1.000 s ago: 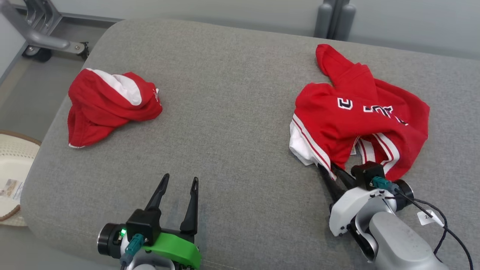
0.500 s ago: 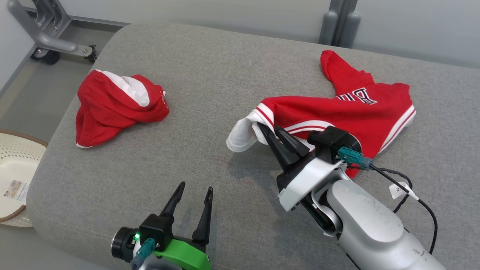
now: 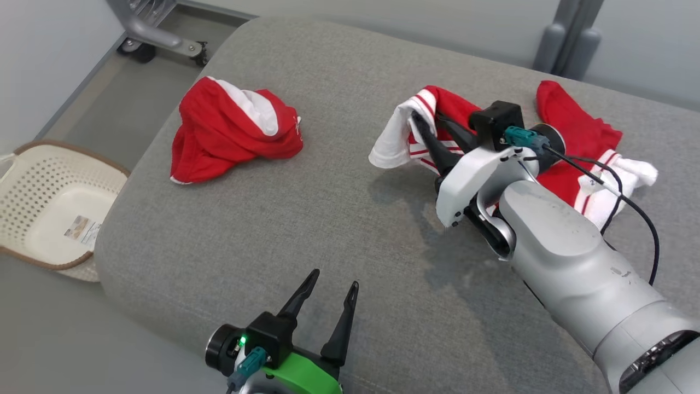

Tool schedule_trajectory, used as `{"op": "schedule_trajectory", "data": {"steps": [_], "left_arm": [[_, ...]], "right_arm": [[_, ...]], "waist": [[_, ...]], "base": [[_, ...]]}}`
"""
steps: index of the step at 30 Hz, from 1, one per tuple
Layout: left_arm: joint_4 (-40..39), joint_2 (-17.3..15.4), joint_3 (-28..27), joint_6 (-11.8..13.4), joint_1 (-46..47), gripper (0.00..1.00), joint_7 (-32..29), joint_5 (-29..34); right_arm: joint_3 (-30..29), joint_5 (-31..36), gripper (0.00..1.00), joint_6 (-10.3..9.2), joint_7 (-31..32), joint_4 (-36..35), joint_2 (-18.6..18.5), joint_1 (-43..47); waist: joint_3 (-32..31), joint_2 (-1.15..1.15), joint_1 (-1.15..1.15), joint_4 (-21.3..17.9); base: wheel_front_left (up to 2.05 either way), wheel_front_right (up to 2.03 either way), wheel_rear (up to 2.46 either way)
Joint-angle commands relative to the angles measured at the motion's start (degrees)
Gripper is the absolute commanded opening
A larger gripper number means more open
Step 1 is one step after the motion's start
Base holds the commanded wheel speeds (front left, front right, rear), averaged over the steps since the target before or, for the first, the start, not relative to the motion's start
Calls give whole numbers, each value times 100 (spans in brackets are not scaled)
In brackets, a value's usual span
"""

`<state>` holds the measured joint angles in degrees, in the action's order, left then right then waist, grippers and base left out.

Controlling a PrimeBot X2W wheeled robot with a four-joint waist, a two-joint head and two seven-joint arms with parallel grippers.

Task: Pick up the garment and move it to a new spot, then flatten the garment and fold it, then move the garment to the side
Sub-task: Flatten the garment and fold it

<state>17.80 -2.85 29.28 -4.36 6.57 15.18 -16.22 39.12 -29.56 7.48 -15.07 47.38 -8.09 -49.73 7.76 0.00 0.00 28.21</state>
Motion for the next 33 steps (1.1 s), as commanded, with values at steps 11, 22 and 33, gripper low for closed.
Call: {"op": "schedule_trajectory", "data": {"steps": [11, 22, 33], "left_arm": [[-23, -5, -109, 209, 16, 100, -4, -185], [-75, -12, -222, 128, 172, 100, -4, -39], [-56, -11, -131, 107, 156, 100, -4, -127]], "right_arm": [[-209, -675, 100, -2, -15, -898, -815, 538], [-1654, -384, 100, 0, -15, -1198, -1168, 1985], [-1764, -289, 93, 0, -13, -577, -883, 2244]], "waist": [[497, 0, 0, -400], [517, 0, 0, -1047], [691, 0, 0, -764]], "base": [[0, 0, 0], [0, 0, 0], [0, 0, 0]]}}
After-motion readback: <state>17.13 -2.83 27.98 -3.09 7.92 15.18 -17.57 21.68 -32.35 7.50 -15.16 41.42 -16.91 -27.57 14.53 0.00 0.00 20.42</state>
